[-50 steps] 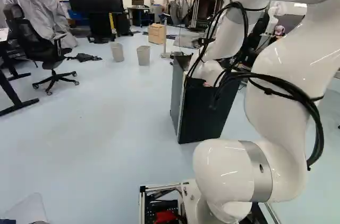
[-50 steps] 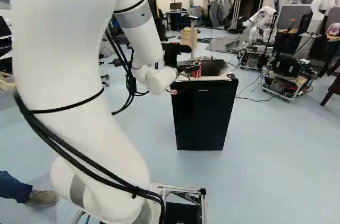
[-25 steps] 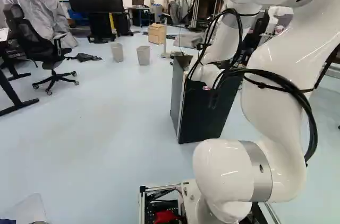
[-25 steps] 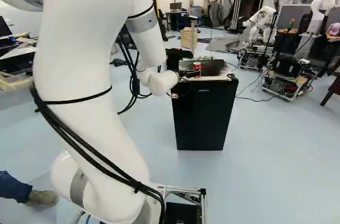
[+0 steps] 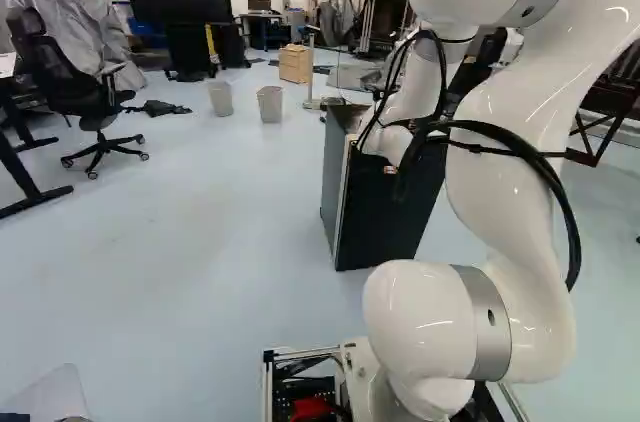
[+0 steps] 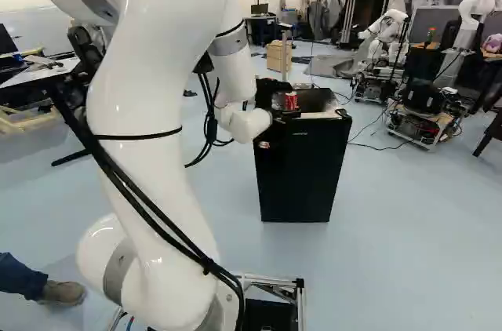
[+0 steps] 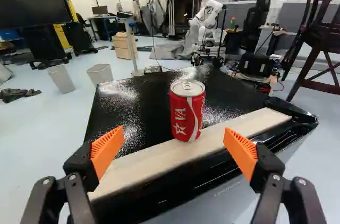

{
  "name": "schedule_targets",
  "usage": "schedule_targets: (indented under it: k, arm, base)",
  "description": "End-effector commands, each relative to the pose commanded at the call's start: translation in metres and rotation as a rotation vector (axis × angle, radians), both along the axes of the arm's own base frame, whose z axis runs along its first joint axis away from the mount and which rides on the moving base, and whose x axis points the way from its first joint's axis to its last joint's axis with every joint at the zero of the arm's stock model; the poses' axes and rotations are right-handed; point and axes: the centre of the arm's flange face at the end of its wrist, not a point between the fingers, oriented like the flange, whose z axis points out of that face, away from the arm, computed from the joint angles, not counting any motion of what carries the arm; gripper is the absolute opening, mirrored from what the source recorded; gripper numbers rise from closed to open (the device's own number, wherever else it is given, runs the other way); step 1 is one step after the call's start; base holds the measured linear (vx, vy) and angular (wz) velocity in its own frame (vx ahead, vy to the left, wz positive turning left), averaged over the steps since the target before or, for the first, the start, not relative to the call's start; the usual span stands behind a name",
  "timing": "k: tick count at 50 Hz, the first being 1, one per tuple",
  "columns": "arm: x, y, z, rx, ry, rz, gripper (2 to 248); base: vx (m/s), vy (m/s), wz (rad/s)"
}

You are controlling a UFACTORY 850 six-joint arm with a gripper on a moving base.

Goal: Grab a drink from the fridge

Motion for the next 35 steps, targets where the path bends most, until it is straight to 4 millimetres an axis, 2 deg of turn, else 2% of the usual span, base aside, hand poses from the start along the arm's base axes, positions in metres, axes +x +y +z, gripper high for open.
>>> schedule_targets:
  k: [24, 35]
  arm:
    - [0.037, -0.02, -0.01, -0.004, -0.017, -0.019, 247]
    - [0.042, -0.024, -0.011, -0.005, -0.021, -0.023, 247]
  base:
    - [0.0, 0.0, 0.0]
    - [0.0, 0.0, 0.0]
